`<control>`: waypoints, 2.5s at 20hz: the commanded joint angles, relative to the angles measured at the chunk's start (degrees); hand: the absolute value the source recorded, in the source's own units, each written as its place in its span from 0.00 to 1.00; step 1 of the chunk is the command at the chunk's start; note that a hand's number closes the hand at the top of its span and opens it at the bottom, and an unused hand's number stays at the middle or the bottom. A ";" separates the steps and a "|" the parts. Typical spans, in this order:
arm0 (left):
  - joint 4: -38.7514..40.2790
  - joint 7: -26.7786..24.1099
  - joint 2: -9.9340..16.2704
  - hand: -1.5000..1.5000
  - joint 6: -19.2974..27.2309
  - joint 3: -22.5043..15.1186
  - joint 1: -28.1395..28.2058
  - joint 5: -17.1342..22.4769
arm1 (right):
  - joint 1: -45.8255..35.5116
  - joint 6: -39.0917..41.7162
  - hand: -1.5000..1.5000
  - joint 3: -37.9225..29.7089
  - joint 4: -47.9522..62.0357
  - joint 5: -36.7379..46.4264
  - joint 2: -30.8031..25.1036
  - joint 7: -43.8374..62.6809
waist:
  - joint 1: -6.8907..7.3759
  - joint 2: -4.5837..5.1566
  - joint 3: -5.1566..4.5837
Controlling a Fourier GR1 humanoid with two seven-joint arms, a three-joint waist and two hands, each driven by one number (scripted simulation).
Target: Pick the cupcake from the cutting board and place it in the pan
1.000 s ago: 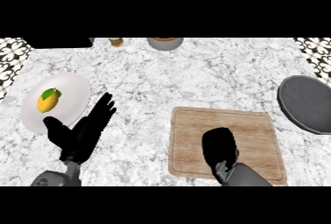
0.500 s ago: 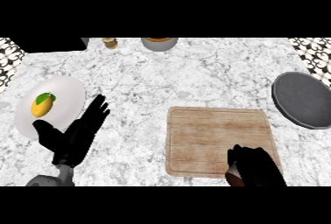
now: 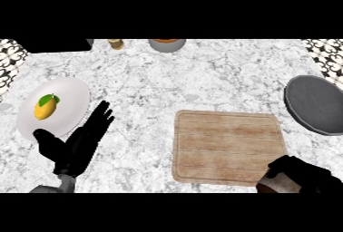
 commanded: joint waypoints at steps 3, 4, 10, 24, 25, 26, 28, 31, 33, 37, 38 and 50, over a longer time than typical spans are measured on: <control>1.06 1.99 -0.68 0.50 0.21 1.42 -3.64 0.74 | 8.85 -8.61 1.00 -10.20 -3.08 -19.46 -1.24 -10.76 | 0.99 0.44 0.05; 3.45 -1.51 -2.73 0.50 -0.57 -1.04 -2.98 -1.38 | 6.24 -6.33 1.00 -14.06 -1.75 -24.45 -2.24 -11.25 | 1.71 0.62 -0.03; 2.28 1.64 -2.25 0.50 -1.40 0.38 -4.04 -0.82 | 4.97 -4.53 1.00 -25.33 15.33 -35.76 -1.36 -27.47 | 2.56 0.54 -0.07; 3.73 -2.33 -3.99 0.50 -3.83 -1.04 -1.17 -4.10 | -29.42 -12.28 1.00 -35.55 66.19 -31.40 3.81 -45.02 | 4.63 1.00 -0.01; 0.31 5.42 -3.76 0.50 -1.48 -0.13 -5.28 -2.90 | -32.09 -10.59 1.00 -37.06 69.18 -32.89 2.83 -46.10 | 4.31 0.87 0.00; 0.36 2.07 -4.88 0.50 -1.32 -0.95 -3.51 -3.98 | -33.34 -12.88 1.00 -38.30 71.65 -33.91 4.92 -47.69 | 4.51 0.91 0.01; 2.32 2.81 -3.22 0.50 -3.16 0.56 -5.26 -3.43 | -38.26 -10.86 1.00 -40.48 82.20 -35.21 3.33 -54.74 | 4.97 1.20 0.08; 1.20 1.89 -4.45 0.50 -2.41 -0.77 -4.21 -4.85 | -41.96 -10.93 1.00 -43.83 91.85 -36.01 1.40 -61.86 | 5.32 1.26 0.13; 1.12 2.77 -4.73 0.50 -3.32 -0.48 -4.43 -3.59 | -48.37 -10.15 1.00 -44.14 96.98 -35.23 -0.22 -59.91 | 5.92 1.41 0.12; 4.71 -2.02 -6.37 0.50 -4.60 -1.64 -2.69 -5.04 | -50.74 -9.87 1.00 -45.84 104.37 -35.20 -1.59 -66.19 | 5.78 1.66 0.13; 4.41 1.41 -4.57 0.50 -4.43 0.39 -5.91 -4.42 | -52.05 -12.09 1.00 -45.48 106.27 -34.21 -0.49 -66.48 | 5.97 1.76 0.17; 2.62 2.14 -5.92 0.50 -3.75 -1.18 -5.09 -4.90 | -53.92 1.69 0.00 -45.72 112.97 -34.33 -1.76 -62.82 | 6.78 2.20 0.56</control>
